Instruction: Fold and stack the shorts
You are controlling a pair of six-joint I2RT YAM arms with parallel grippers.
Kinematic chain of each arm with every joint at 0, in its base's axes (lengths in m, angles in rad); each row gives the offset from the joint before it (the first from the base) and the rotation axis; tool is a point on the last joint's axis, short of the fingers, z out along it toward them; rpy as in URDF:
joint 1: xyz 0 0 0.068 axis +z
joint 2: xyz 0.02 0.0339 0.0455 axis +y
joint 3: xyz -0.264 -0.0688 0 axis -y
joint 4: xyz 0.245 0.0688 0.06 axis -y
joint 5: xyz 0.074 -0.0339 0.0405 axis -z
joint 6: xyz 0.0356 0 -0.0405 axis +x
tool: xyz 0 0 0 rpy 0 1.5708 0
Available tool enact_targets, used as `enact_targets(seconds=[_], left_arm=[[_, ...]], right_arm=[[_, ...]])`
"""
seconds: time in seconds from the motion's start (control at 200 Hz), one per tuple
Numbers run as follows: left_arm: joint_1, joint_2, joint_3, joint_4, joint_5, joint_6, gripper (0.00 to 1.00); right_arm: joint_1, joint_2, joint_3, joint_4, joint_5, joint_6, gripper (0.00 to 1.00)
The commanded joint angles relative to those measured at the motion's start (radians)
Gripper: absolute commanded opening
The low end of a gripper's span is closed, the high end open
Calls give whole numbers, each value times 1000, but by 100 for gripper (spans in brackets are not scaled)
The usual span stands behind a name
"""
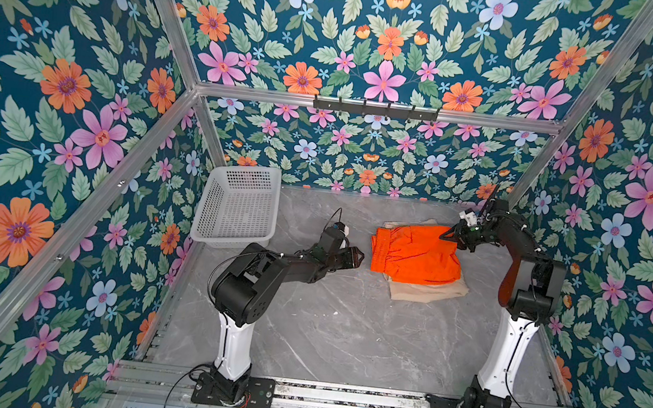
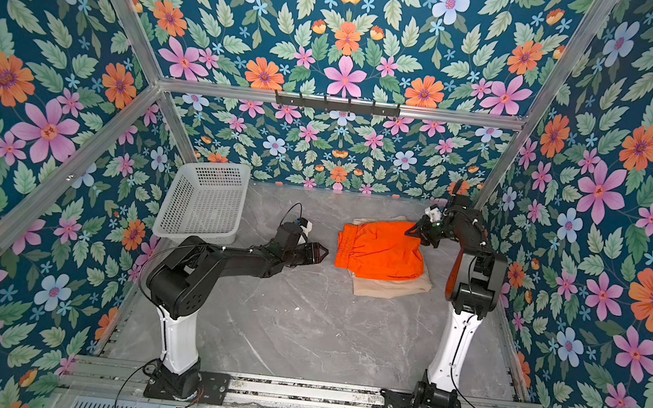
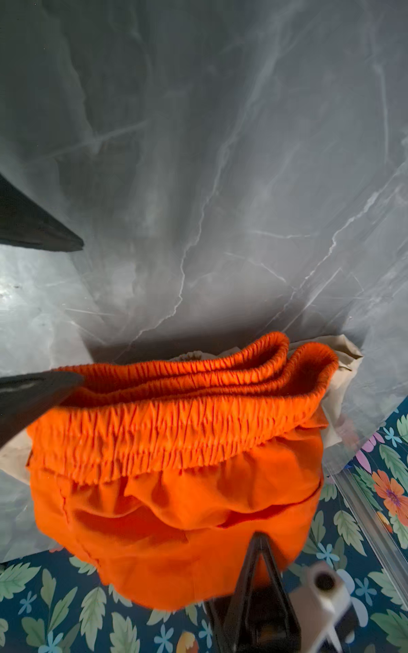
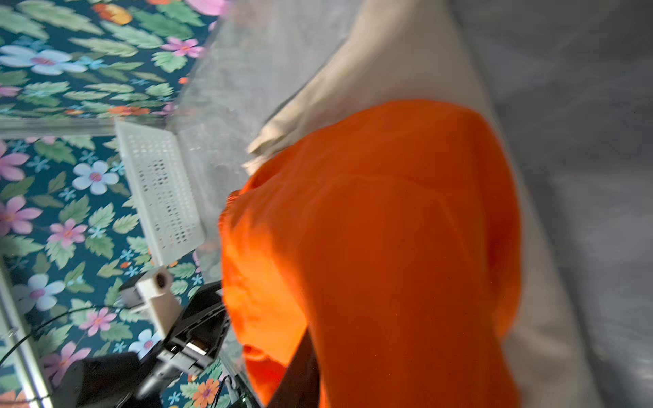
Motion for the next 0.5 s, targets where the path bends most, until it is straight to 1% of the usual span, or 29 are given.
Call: enact_targets(seconds=[0.0,0.05,0.105,0.17,0.24,0.33,0.38,0.44,0.495], left_arm=[[-4,6,13,8,25,6,57],[-6,5,15,23,38,6,57],[-10,4,16,47,57,1,58],[-14,3,15,90,80,-19,59],[-15,3,13,138,97,-46,60],[-14,3,18,178,102,-78,60],[-15,6,28,185,101,-85,61],[-17,16,39,195,105,-94,61],[-18,32,57,199,118,-101,61]], right_arm=[[-15,45,63,-47,95,-3,46],[-15,30,68,-46,128,-2,57],[-15,-6,63,-37,167,6,62],[-14,-67,55,-38,242,11,65],[-5,-157,31,-39,324,4,65],[28,-287,-43,-11,386,-28,65],[57,-361,-108,27,368,-55,65],[90,-424,-180,73,281,-69,64],[115,-448,-233,99,204,-64,64]])
